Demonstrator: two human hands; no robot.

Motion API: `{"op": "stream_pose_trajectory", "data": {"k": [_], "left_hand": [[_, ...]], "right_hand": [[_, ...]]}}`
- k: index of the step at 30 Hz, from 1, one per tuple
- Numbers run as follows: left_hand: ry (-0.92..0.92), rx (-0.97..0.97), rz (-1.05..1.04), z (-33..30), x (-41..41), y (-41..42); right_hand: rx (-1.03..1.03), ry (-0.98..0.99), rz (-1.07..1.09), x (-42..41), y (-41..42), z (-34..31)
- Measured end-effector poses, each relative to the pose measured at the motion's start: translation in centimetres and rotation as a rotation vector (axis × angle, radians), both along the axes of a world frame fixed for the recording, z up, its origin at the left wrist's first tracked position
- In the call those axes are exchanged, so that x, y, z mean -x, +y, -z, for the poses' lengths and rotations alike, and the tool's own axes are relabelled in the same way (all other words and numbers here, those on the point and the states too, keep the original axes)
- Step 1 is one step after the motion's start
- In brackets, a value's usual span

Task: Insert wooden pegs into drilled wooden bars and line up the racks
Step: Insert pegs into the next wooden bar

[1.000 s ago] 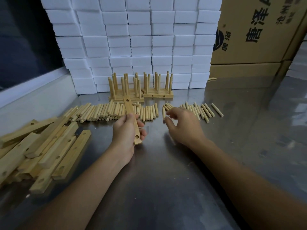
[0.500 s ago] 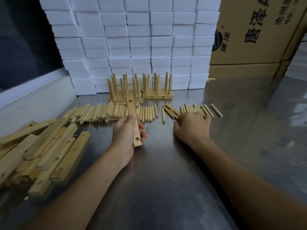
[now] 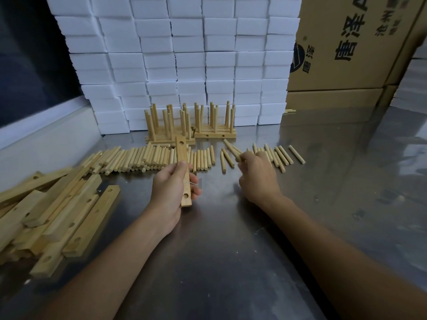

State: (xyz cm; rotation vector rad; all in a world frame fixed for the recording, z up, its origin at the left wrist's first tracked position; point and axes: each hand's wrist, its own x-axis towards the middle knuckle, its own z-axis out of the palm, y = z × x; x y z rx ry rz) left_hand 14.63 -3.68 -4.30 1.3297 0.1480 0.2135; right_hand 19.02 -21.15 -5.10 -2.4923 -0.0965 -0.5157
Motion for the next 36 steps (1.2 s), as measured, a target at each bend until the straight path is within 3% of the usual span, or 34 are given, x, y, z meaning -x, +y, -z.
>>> {"op": "stream_pose_trajectory", "data": {"k": [5, 11, 16, 24, 32, 36], "left_hand": [[0.002, 0.005, 0.013, 0.1, -0.1, 0.1], [-0.006, -0.008, 0.027, 0.3, -0.3, 0.1], [-0.008, -0.014, 0.029, 0.4, -0.3, 0.1], [-0.014, -0.016, 0.028, 0.4, -0.3, 0.1], [-0.148, -0.168, 0.012, 1.1, -0.4, -0.2], [-0.148, -0.129, 0.016, 1.2, -0.5, -0.3]], "right_hand": [[-0.509, 0.003, -0.17, 0.7, 0.8, 0.0], [-0.795, 0.069, -0.196, 0.5, 0.4, 0.1], [-0.703, 0.05, -0.21, 0.4, 0.3, 0.3], [-0.487, -0.14, -0.244, 0.6, 0.7, 0.4], [-0.115, -0.374, -0.355, 1.5, 1.4, -0.4], [-0.149, -0.469, -0.387, 1.7, 1.6, -0.7]]}}
